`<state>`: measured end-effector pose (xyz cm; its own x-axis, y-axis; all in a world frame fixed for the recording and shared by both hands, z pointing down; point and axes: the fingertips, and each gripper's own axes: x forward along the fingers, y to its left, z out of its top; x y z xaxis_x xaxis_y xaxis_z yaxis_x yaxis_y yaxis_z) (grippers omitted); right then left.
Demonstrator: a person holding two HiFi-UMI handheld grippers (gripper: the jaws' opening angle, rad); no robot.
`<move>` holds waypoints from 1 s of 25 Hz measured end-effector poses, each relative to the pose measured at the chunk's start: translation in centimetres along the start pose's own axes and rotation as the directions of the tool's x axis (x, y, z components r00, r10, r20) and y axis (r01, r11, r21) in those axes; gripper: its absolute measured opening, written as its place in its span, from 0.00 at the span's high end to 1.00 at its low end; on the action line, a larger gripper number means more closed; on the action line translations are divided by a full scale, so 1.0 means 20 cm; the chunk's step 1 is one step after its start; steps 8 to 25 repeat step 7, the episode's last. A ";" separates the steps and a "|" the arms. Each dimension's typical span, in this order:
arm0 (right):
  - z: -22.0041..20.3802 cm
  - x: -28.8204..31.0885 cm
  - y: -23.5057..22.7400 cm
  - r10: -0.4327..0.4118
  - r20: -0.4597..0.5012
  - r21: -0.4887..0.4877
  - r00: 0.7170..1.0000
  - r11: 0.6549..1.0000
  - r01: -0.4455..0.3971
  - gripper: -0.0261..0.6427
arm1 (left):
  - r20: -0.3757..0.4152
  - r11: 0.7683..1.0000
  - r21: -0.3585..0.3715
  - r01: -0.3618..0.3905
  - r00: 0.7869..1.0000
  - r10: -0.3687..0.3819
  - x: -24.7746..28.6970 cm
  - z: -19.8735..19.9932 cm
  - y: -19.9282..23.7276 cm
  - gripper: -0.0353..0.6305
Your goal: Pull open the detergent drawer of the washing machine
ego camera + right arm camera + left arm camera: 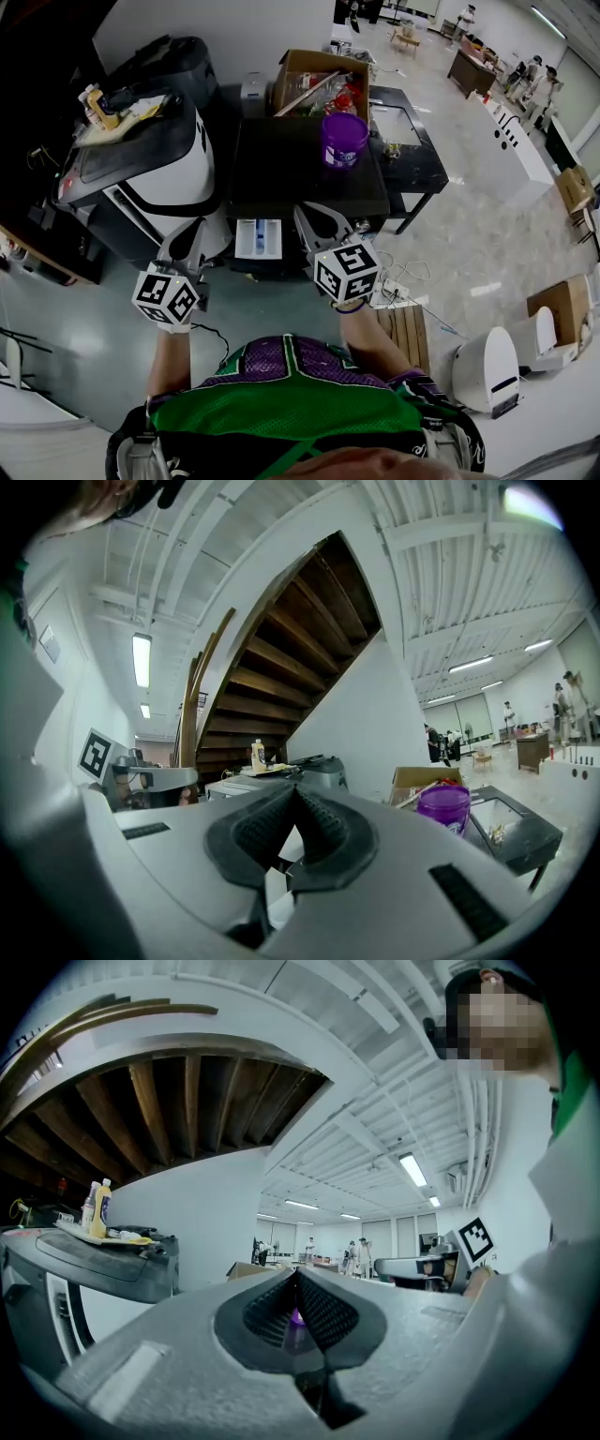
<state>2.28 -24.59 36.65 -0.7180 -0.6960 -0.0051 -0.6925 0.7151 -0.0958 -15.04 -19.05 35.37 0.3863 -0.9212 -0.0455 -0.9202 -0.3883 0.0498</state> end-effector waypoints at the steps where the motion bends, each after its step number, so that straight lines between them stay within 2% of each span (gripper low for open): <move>1: 0.00 0.00 0.00 0.000 0.000 -0.001 1.000 1.000 0.000 0.96 | 0.000 1.000 -0.001 0.001 1.000 -0.001 0.00 0.00 0.00 0.92; 25: -0.01 0.00 0.01 0.002 -0.001 -0.005 1.000 1.000 -0.002 0.96 | 0.000 1.000 0.000 0.003 1.000 -0.003 0.00 -0.01 0.00 0.92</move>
